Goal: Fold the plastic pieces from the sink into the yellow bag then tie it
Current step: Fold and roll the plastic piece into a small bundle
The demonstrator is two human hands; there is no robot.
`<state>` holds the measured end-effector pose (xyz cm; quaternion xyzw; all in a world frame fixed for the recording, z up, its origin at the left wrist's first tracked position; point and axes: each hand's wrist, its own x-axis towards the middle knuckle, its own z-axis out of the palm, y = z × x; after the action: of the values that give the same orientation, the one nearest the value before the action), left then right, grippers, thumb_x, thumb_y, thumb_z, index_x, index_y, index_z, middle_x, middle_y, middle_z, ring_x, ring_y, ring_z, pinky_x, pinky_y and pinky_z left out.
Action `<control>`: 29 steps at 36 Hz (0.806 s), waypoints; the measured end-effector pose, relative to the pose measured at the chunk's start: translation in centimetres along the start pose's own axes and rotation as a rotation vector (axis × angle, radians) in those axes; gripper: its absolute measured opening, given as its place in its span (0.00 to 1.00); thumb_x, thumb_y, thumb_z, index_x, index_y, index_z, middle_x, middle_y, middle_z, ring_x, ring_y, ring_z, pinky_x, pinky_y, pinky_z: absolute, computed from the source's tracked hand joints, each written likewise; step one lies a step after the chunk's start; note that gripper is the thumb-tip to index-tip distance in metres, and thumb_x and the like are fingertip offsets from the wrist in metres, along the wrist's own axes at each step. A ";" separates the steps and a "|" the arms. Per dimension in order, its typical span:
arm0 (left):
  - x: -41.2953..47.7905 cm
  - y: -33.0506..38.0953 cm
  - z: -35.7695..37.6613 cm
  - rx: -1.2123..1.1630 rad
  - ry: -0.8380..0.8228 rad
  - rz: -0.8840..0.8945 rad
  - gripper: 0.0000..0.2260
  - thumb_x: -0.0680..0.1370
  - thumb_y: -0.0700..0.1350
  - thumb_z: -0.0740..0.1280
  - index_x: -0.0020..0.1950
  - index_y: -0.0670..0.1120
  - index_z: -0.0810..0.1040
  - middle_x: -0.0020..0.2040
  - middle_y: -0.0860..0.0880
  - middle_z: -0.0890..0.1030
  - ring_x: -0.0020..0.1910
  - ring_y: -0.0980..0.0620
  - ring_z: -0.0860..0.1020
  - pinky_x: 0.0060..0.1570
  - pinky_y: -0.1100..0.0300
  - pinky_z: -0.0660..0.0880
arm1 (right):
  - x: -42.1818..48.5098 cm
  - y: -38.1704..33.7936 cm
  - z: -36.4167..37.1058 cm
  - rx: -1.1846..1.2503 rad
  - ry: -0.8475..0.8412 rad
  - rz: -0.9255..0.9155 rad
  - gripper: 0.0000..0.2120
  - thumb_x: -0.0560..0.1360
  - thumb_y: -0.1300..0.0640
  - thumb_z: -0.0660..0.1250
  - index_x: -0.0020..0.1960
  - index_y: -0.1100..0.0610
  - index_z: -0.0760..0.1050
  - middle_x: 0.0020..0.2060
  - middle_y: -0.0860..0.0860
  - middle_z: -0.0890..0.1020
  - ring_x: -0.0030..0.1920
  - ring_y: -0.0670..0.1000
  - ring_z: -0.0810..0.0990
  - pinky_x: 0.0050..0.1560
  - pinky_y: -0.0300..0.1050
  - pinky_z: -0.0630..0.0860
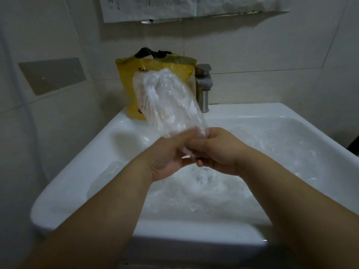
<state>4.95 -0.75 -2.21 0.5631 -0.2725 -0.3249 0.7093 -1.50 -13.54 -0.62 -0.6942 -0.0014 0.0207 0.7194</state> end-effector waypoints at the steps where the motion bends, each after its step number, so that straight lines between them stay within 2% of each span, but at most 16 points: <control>1: 0.2 -0.2 0.3 0.044 0.057 -0.026 0.19 0.64 0.53 0.79 0.49 0.44 0.84 0.46 0.45 0.84 0.46 0.49 0.82 0.43 0.59 0.78 | 0.0 0.2 0.2 -0.060 0.004 0.002 0.03 0.76 0.67 0.65 0.47 0.66 0.76 0.36 0.58 0.77 0.34 0.52 0.74 0.27 0.36 0.72; 3: 0.5 -0.3 0.7 0.062 0.153 -0.043 0.14 0.65 0.52 0.78 0.45 0.46 0.86 0.43 0.47 0.84 0.41 0.52 0.80 0.41 0.60 0.74 | 0.1 0.6 0.4 -0.174 0.023 0.003 0.04 0.76 0.67 0.65 0.45 0.62 0.76 0.33 0.55 0.77 0.30 0.48 0.74 0.28 0.37 0.73; 5: 0.6 0.4 0.7 0.013 0.227 -0.025 0.10 0.66 0.52 0.72 0.41 0.48 0.87 0.42 0.51 0.85 0.42 0.52 0.80 0.46 0.58 0.71 | 0.3 0.9 0.7 -0.261 0.022 0.006 0.05 0.77 0.65 0.65 0.43 0.60 0.77 0.33 0.54 0.78 0.30 0.47 0.74 0.29 0.37 0.74; 6: 0.6 0.8 0.6 -0.033 0.253 0.002 0.09 0.69 0.50 0.71 0.40 0.46 0.86 0.39 0.52 0.85 0.41 0.53 0.81 0.46 0.58 0.73 | 0.3 1.0 0.6 -0.304 0.017 0.013 0.05 0.77 0.63 0.65 0.43 0.59 0.77 0.33 0.53 0.79 0.30 0.47 0.75 0.30 0.38 0.74; 8: 0.6 1.5 -0.1 -0.164 0.301 0.075 0.07 0.76 0.45 0.67 0.42 0.44 0.82 0.36 0.51 0.83 0.38 0.55 0.81 0.42 0.60 0.78 | 0.3 1.1 0.4 -0.367 0.016 0.040 0.06 0.78 0.62 0.65 0.42 0.59 0.77 0.34 0.52 0.81 0.30 0.47 0.75 0.31 0.38 0.75; 10: 0.5 2.1 -1.0 -0.284 0.363 0.138 0.03 0.76 0.43 0.67 0.45 0.43 0.79 0.37 0.49 0.83 0.37 0.55 0.81 0.40 0.60 0.80 | 0.2 1.1 0.0 -0.384 0.001 0.087 0.07 0.78 0.61 0.66 0.42 0.60 0.78 0.34 0.52 0.82 0.29 0.46 0.75 0.29 0.36 0.75; 13: 0.2 2.7 -2.6 -0.466 0.478 0.189 0.04 0.78 0.41 0.66 0.50 0.42 0.79 0.40 0.47 0.85 0.39 0.52 0.84 0.41 0.58 0.82 | 0.0 0.9 -0.6 -0.355 -0.023 0.150 0.07 0.78 0.61 0.66 0.42 0.62 0.78 0.35 0.53 0.81 0.29 0.46 0.75 0.29 0.36 0.74; 15: 0.0 2.8 -3.4 -0.504 0.466 0.193 0.08 0.78 0.44 0.66 0.54 0.42 0.79 0.46 0.45 0.85 0.45 0.50 0.84 0.46 0.55 0.82 | 0.0 0.8 -0.9 -0.287 -0.003 0.153 0.07 0.77 0.61 0.66 0.43 0.63 0.78 0.35 0.54 0.81 0.29 0.46 0.74 0.28 0.36 0.73; 18: -0.4 2.5 -3.5 -0.495 0.371 0.070 0.21 0.72 0.47 0.71 0.62 0.42 0.76 0.58 0.42 0.82 0.58 0.44 0.80 0.57 0.48 0.78 | 0.0 0.5 -1.1 -0.189 0.038 0.147 0.05 0.77 0.62 0.67 0.45 0.63 0.77 0.35 0.55 0.81 0.29 0.46 0.74 0.28 0.36 0.73; 19: -0.4 2.4 -3.4 -0.499 0.362 0.032 0.21 0.70 0.45 0.72 0.62 0.41 0.76 0.58 0.42 0.81 0.57 0.45 0.80 0.56 0.49 0.79 | 0.0 0.4 -1.2 -0.171 0.047 0.150 0.04 0.77 0.62 0.67 0.46 0.63 0.77 0.35 0.55 0.81 0.29 0.46 0.74 0.29 0.36 0.74; 21: -0.3 2.3 -3.4 -0.502 0.373 0.021 0.14 0.72 0.38 0.69 0.56 0.39 0.76 0.53 0.43 0.80 0.49 0.50 0.81 0.45 0.58 0.82 | -0.1 0.1 -1.3 -0.141 0.043 0.162 0.03 0.76 0.61 0.67 0.46 0.61 0.76 0.35 0.55 0.81 0.29 0.46 0.75 0.29 0.37 0.75; 22: -0.2 2.3 -3.5 -0.496 0.390 0.034 0.09 0.74 0.36 0.67 0.55 0.39 0.76 0.50 0.43 0.79 0.45 0.52 0.80 0.41 0.61 0.81 | -0.1 0.0 -1.3 -0.125 0.033 0.166 0.03 0.76 0.61 0.68 0.47 0.61 0.76 0.36 0.55 0.81 0.30 0.47 0.75 0.30 0.37 0.76; 24: 0.1 2.4 -3.9 -0.462 0.405 0.080 0.07 0.77 0.34 0.64 0.54 0.39 0.76 0.52 0.43 0.77 0.46 0.53 0.78 0.44 0.65 0.80 | 0.0 -0.1 -1.4 -0.104 0.022 0.161 0.09 0.74 0.59 0.70 0.52 0.61 0.76 0.43 0.55 0.82 0.37 0.49 0.79 0.35 0.39 0.79; 27: 0.3 2.1 -4.0 -0.315 0.377 0.124 0.14 0.79 0.33 0.61 0.64 0.37 0.74 0.61 0.39 0.78 0.57 0.49 0.77 0.56 0.61 0.76 | 0.5 0.1 -1.6 -0.138 0.113 0.117 0.20 0.71 0.55 0.73 0.60 0.57 0.72 0.55 0.55 0.81 0.53 0.56 0.81 0.51 0.51 0.80; 29: 0.3 1.9 -3.4 -0.257 0.325 0.119 0.17 0.79 0.33 0.61 0.69 0.36 0.71 0.63 0.39 0.78 0.59 0.47 0.79 0.58 0.58 0.77 | 0.6 0.1 -1.4 -0.154 0.176 0.074 0.21 0.70 0.55 0.74 0.60 0.58 0.73 0.55 0.56 0.81 0.53 0.57 0.82 0.54 0.54 0.80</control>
<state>8.03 1.46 -1.07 0.4959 -0.1434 -0.2196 0.8278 -0.83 -14.93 -0.79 -0.7461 0.0859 -0.0141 0.6601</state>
